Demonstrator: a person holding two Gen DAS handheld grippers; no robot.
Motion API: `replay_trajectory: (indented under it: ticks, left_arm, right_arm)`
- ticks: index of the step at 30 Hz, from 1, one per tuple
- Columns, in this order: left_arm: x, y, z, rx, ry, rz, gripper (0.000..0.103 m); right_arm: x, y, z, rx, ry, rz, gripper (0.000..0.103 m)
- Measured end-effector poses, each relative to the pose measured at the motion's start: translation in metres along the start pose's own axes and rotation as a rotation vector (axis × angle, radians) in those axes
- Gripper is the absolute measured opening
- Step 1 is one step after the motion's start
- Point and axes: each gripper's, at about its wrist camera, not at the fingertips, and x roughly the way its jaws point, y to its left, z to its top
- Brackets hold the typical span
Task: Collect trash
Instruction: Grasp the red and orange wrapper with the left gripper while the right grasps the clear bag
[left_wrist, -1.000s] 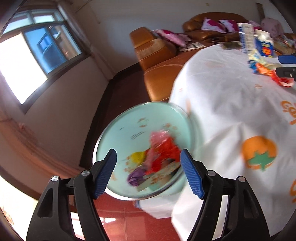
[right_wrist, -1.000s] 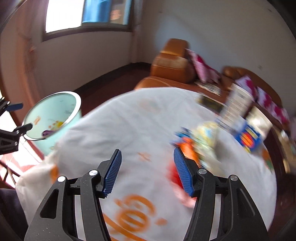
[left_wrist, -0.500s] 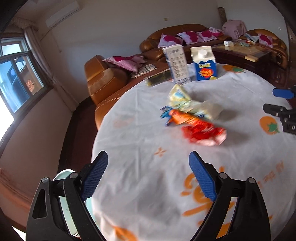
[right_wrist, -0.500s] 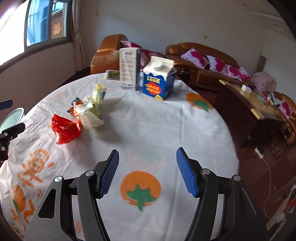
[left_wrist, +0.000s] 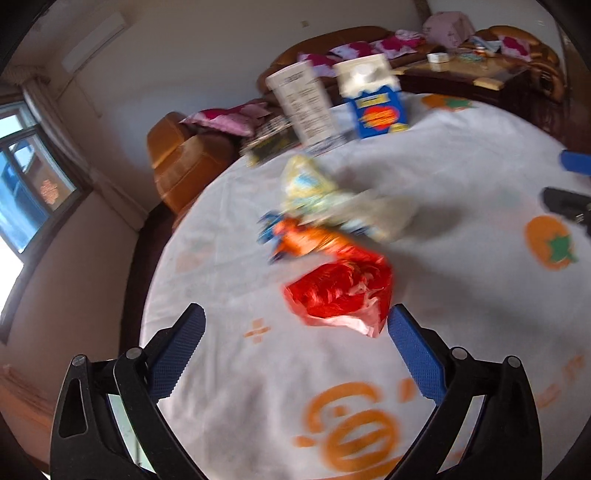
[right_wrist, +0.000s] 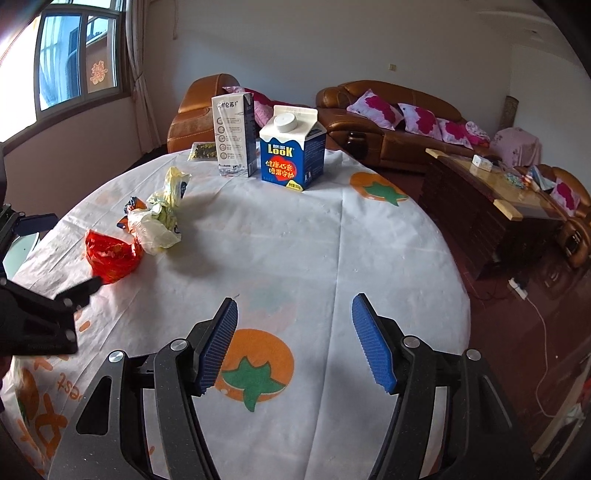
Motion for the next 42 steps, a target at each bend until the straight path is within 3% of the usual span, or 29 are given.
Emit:
replay_trajectory:
  ticks: [7, 11, 19, 23, 24, 26, 28, 29, 30, 33, 42]
  left_arm:
    - [0.026, 0.106, -0.043, -0.154, 0.115, 0.184, 0.097]
    - [0.020, 0.137, -0.053, -0.277, 0.121, 0.185, 0.097]
    - [-0.005, 0.080, -0.021, -0.321, 0.034, 0.019, 0.097]
    - [0.007, 0.057, -0.004, -0.329, 0.036, -0.005, 0.097]
    - [0.016, 0.055, -0.001, -0.330, 0.050, -0.008, 0.094]
    - [0.034, 0.052, 0.000, -0.335, 0.092, -0.054, 0.077]
    - [0.046, 0.052, -0.001, -0.338, 0.123, -0.105, 0.048]
    - [0.048, 0.053, -0.002, -0.338, 0.119, -0.140, 0.039]
    - [0.048, 0.053, -0.001, -0.325, 0.113, -0.151, 0.021]
    - [0.043, 0.059, -0.004, -0.292, 0.097, -0.153, 0.009]
    - [0.008, 0.112, -0.029, -0.289, 0.036, -0.077, 0.006]
  right_arm:
    - [0.002, 0.011, -0.005, -0.006, 0.000, 0.029, 0.066]
    - [0.001, 0.017, -0.007, -0.019, -0.001, 0.025, 0.067]
    - [0.001, 0.015, -0.008, -0.016, -0.003, 0.017, 0.067]
    - [0.000, 0.015, -0.009, -0.013, -0.008, 0.018, 0.067]
    - [0.000, 0.015, -0.009, -0.015, -0.008, 0.018, 0.067]
    - [0.000, 0.017, -0.009, -0.019, -0.009, 0.019, 0.067]
    - [0.000, 0.019, -0.008, -0.022, -0.007, 0.024, 0.067]
    - [0.000, 0.020, -0.008, -0.025, -0.006, 0.026, 0.067]
    - [0.000, 0.022, -0.007, -0.027, -0.005, 0.027, 0.067]
    - [0.000, 0.026, -0.002, -0.028, -0.001, 0.034, 0.067]
    - [0.014, 0.068, 0.040, -0.034, -0.013, 0.123, 0.067]
